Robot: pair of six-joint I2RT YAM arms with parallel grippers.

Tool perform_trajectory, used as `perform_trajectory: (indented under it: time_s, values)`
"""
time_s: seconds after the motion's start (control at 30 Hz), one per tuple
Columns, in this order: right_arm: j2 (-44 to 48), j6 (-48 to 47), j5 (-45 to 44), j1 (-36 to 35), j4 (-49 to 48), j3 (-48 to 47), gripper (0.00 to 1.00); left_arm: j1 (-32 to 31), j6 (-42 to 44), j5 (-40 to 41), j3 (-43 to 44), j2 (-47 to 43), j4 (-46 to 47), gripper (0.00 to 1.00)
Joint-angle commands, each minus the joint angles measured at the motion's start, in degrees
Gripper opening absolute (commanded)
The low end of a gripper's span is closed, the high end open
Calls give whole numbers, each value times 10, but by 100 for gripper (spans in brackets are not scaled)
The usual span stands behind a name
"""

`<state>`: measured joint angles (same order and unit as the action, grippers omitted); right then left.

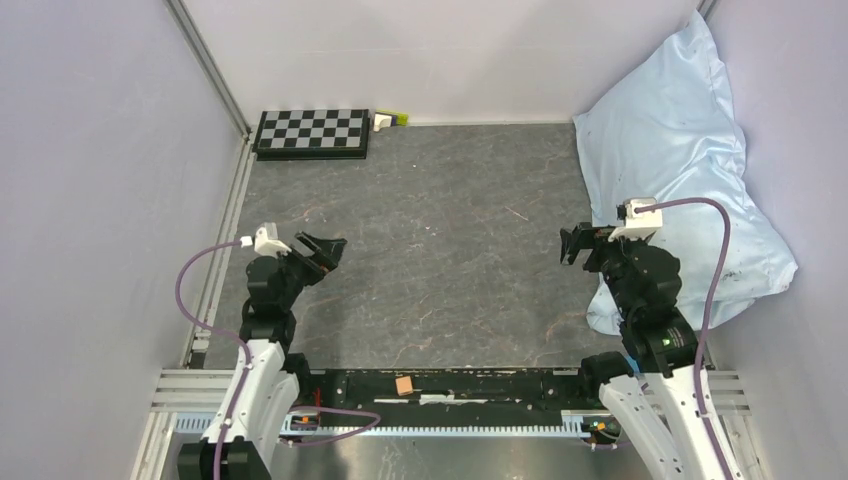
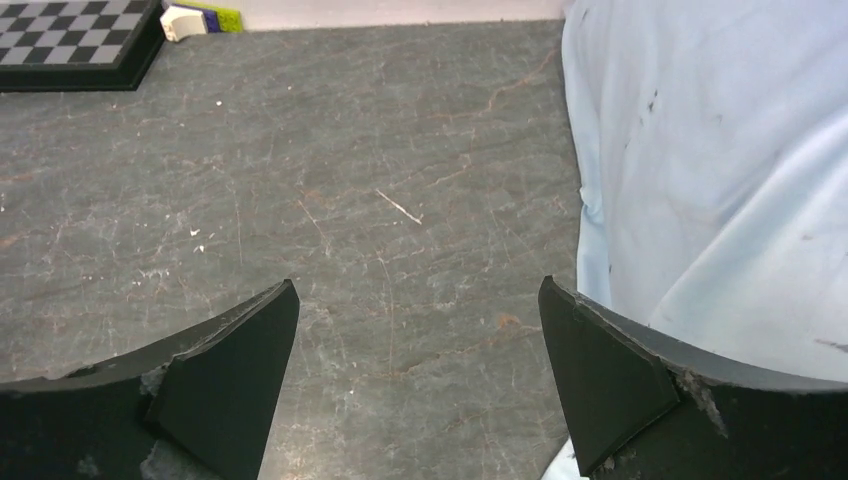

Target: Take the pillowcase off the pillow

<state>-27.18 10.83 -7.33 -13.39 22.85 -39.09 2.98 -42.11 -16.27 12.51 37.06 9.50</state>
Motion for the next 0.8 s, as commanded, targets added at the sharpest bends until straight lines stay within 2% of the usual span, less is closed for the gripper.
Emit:
perform_trajectory:
  time_s: [0.0, 0.1, 0.27, 0.33, 0.4, 0.53, 0.67, 0.77]
  values:
    - [12, -25, -6, -1, 1, -32, 97, 2, 23, 20, -2, -18, -10, 100]
    - [3, -16, -46, -1, -7, -31, 97, 1, 22, 6, -8, -24, 2, 100]
    - [-77, 3, -65, -1, 3, -83, 97, 2, 15, -40, -22, -7, 50, 100]
    - [-98, 16, -104, 0, 10, -101, 97, 2, 18, -44, -21, 6, 53, 100]
    - [-118, 42, -196, 0, 34, -121, 97, 2, 19, -47, -20, 19, 58, 100]
    - [-147, 151, -423, 0, 126, -165, 98, 1, 17, -54, -18, 38, 64, 100]
    - [-169, 118, -542, 1, 131, -169, 98, 2, 16, -59, -17, 44, 69, 100]
    - [-231, 104, -601, 4, 147, -198, 98, 1, 13, -63, -18, 45, 74, 100]
